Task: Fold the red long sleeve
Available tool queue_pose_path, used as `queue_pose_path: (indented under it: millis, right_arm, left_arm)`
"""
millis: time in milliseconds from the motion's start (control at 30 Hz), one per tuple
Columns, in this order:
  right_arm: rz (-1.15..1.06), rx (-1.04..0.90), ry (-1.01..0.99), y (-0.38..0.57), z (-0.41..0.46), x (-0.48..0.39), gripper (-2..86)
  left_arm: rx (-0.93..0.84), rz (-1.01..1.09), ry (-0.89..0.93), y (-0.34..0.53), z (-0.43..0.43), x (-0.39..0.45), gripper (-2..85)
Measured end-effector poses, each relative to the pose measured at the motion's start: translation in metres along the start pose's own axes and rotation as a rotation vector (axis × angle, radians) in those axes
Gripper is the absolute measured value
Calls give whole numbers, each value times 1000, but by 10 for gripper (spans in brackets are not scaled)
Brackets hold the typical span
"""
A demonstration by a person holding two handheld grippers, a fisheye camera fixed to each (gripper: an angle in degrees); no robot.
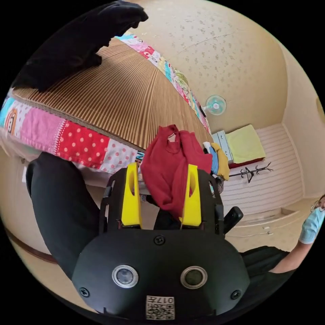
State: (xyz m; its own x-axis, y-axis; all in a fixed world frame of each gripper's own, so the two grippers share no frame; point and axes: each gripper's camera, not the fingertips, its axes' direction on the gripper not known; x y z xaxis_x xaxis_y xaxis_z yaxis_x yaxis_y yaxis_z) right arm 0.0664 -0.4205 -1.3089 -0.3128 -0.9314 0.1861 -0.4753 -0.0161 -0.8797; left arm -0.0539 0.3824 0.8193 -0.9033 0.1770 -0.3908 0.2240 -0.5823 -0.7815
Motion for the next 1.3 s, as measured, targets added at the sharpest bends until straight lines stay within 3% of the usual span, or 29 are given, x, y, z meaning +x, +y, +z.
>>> queue_pose_path:
  millis: [133,333,400,533,600,700,867,967,1067,1300]
  right_arm:
    - [-34,16,-26,-6,-25,7,33]
    - [-98,50,-159,-11,-44,-12,32]
    - [-115,102,-226,-13,-54,-24,32]
    - [-252,216,-447,-21,-95,-51,30]
    - [-365,237,-526,-23,-122,-56,27]
    - [-497,293,-561,-14,-170,-47,18]
    - [-442,331,-361,5,-221,1,28]
    - [-341,350,-322,22,-239,36,69]
    - [-302,330,-436,41,-243,57,111]
    - [-370,196,-622,69,-208,38,173]
  left_arm:
    - [-97,-59,73,6,-9,-52,197]
    - [-134,-100,813,9,-21,-129,92]
    - [-104,48,1078,7,-47,-131,63]
    - [-39,350,1407,5,-114,-112,39]
    - [-32,636,1575,5,-179,-78,34]
    - [-46,922,1699,9,-260,-32,29]
    - [-67,1200,1910,39,-344,23,25]
    - [-17,1178,1885,58,-367,32,25]
    - [77,1058,1808,65,-376,15,22]
    - [185,927,1832,69,-383,-17,15]
